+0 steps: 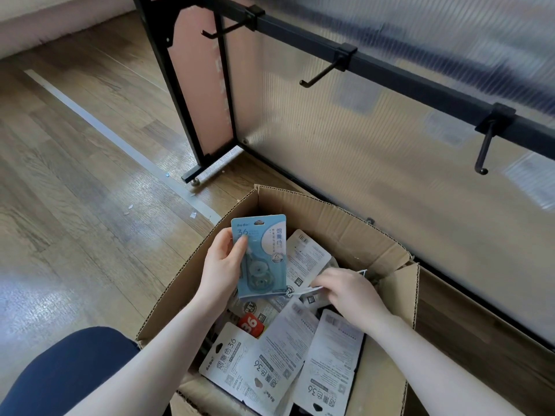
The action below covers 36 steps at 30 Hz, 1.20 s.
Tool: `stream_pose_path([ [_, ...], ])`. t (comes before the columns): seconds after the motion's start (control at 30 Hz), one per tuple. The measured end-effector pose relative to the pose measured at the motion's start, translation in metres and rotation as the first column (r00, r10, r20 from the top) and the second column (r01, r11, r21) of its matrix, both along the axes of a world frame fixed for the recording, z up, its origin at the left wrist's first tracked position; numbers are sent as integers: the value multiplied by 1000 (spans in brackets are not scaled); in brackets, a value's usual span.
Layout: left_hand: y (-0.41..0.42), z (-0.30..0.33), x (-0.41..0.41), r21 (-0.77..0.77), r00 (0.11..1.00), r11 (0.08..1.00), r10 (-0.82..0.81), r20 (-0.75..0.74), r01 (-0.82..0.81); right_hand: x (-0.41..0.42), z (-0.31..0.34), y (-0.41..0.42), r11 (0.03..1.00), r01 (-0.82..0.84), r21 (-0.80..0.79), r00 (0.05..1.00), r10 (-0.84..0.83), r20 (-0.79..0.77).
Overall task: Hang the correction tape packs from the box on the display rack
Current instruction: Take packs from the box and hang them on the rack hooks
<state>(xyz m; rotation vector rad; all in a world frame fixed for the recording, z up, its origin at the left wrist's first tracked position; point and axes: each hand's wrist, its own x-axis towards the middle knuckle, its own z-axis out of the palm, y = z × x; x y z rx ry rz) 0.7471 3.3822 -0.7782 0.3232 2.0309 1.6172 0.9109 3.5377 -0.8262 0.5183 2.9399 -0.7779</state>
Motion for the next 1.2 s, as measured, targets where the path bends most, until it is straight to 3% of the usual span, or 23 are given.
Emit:
stream_pose_path([
  [0.13,-2,9,-7,29,998,998,63,10,-63,1,15,1,944,219,-245,965,-247,-90],
  [0.27,-7,38,-6,32,992,993,113,49,-114,5,56,-3,715,465,-522,814,-577,-65],
  [0.33,-10,64,-2,12,993,995,102,65,-103,9,89,-4,612,530,-587,730,-681,-51],
  [0.57,-5,191,15,36,993,999,23,116,-28,31,223,-11,441,598,-669,583,-813,-15],
  [0.87,8,351,34,56,982,994,-99,162,91,60,393,-22,335,647,-685,429,-903,-35],
  [1.2,34,441,48,139,948,950,-296,114,280,90,477,-22,257,726,-638,250,-963,-102],
])
